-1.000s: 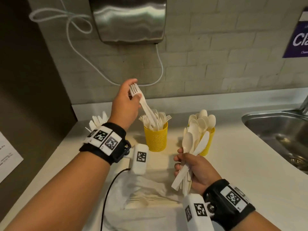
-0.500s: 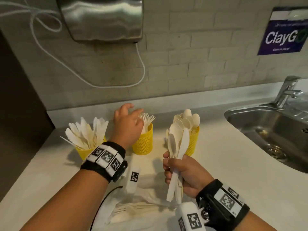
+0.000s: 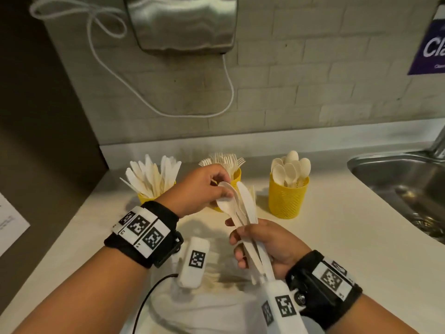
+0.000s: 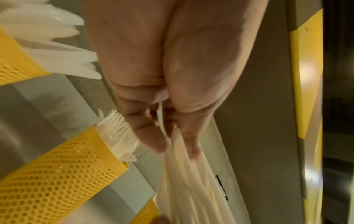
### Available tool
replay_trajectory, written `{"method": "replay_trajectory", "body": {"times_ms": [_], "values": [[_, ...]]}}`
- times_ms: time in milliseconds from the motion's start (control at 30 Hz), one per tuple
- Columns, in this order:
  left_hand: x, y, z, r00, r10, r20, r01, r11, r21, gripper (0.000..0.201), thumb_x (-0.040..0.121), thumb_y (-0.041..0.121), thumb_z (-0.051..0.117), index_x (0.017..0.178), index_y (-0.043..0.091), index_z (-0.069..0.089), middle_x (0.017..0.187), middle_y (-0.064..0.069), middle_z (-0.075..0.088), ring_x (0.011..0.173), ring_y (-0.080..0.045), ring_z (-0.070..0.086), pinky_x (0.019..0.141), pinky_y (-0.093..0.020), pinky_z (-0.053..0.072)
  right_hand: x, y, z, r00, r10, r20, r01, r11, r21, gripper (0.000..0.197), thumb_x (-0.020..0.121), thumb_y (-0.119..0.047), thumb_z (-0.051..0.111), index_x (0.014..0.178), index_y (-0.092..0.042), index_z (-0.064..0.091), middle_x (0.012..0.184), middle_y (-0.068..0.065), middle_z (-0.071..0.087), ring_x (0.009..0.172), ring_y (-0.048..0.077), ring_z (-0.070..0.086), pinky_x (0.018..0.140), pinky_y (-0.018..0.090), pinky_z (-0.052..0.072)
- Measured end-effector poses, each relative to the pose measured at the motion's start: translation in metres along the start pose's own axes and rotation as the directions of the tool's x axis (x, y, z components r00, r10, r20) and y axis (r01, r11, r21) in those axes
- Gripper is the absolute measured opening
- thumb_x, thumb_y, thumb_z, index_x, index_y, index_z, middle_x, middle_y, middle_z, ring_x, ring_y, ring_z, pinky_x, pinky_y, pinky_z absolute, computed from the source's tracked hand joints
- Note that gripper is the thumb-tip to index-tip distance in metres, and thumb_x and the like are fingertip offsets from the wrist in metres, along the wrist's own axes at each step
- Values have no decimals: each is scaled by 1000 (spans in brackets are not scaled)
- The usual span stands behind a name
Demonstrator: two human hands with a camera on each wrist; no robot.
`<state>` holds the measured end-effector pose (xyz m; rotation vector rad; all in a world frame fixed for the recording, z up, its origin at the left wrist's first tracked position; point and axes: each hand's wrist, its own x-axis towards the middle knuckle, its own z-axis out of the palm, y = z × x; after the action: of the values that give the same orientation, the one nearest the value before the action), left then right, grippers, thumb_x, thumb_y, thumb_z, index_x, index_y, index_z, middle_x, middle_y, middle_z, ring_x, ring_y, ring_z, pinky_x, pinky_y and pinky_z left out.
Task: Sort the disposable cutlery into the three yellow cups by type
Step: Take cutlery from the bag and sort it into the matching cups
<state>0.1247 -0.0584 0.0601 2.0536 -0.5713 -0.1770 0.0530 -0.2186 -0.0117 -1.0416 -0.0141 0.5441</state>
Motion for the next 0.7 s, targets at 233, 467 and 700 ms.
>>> {"method": "replay_trajectory", "body": {"times_ms": [233, 467, 700], "values": [[-5, -2, 3, 999, -12, 36, 10, 999, 38, 8, 88, 14, 60, 90, 22, 64, 89, -2, 65, 51, -9, 53, 52, -21, 49, -1, 2, -2, 1000, -12, 19, 12, 1000, -9, 42, 73, -4, 58, 114, -4, 49, 69, 10, 58, 44, 19, 50, 42, 25, 44], [29, 29, -23, 958, 99, -270, -140, 981, -138, 19, 91, 8, 55, 79, 23, 60, 83, -5, 62, 60, -13, 59, 54, -22, 55, -19, 0, -28, 981, -113, -157, 135, 981, 139, 37, 69, -4, 60, 106, -9, 58, 62, 8, 54, 40, 16, 47, 40, 22, 40], [82, 66, 23, 920, 303, -247, -303, 952, 40, 12, 92, 12, 54, 99, 16, 62, 92, 4, 59, 81, -14, 62, 70, -25, 58, -55, -9, -69, 918, -252, -308, 347, 885, 312, 74, 33, -13, 89, 102, -13, 63, 60, 5, 50, 38, 13, 42, 37, 24, 37]]}}
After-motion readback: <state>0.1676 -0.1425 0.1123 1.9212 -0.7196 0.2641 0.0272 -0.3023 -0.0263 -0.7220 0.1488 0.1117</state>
